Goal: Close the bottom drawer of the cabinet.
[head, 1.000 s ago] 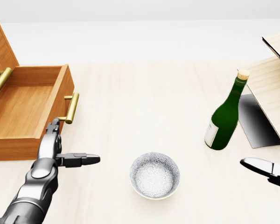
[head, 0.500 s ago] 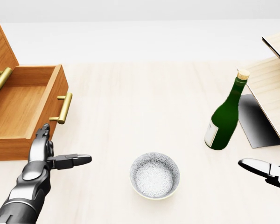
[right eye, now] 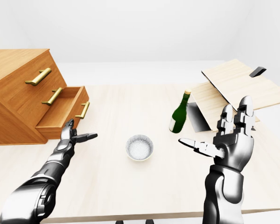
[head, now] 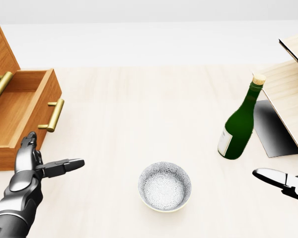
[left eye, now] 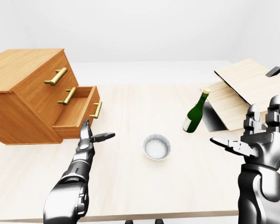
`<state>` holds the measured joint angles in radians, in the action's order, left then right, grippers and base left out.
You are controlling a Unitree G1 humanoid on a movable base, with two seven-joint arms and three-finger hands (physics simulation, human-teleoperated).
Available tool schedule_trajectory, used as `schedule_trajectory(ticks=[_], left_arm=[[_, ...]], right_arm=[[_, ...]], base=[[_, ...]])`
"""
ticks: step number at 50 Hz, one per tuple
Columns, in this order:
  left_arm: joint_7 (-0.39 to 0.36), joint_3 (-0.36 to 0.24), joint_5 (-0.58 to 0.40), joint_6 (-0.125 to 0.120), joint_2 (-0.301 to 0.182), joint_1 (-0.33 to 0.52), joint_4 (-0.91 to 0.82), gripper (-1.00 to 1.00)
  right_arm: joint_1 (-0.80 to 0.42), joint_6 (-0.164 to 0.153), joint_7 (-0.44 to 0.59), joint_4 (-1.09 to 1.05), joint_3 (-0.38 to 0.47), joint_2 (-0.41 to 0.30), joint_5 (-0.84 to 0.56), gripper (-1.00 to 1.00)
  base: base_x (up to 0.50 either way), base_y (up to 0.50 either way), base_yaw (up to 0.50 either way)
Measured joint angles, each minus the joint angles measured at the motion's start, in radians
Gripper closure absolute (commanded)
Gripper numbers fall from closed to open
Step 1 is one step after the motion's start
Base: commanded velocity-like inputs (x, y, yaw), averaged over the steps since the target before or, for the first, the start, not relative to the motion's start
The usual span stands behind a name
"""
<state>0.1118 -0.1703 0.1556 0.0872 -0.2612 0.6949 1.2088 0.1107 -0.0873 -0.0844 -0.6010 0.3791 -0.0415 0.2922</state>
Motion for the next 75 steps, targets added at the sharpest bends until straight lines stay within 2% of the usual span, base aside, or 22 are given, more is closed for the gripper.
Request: schedule_trajectory(ticks=[21,39,52,64,75], left_arm=[[0.019,-0.024,0.067,0.000,-0.042,0.000,-0.015,-1.00],[0.053,-0.025,0.077,0.000,-0.059,0.006,0.001,-1.00],[0.166,-0.034,0.079,0.000,-0.082,0.002,0.024,-1.00],[0.310,-0.046,0.087,0.000,-0.108,-0.010,0.034,-1.00],[0.411,-0.026,0.080,0.000,-0.082,-0.017,0.017,-1.00]], right_arm=[[0.000,0.000,0.000,-0.007,0.000,0.000,-0.001,-1.00],[0.004,0.000,0.000,-0.015,0.000,0.003,-0.001,-1.00],[0.005,0.000,0.001,-0.017,0.001,0.003,-0.001,-1.00],[0.003,0.000,0.002,-0.013,0.002,0.002,0.000,-1.00],[0.001,0.000,0.002,-0.012,0.002,0.000,0.001,-1.00]], base=[[0.00,0.00,0.00],[0.00,0.00,0.00],[0.00,0.00,0.00],[0.00,0.00,0.00],[0.00,0.00,0.00]])
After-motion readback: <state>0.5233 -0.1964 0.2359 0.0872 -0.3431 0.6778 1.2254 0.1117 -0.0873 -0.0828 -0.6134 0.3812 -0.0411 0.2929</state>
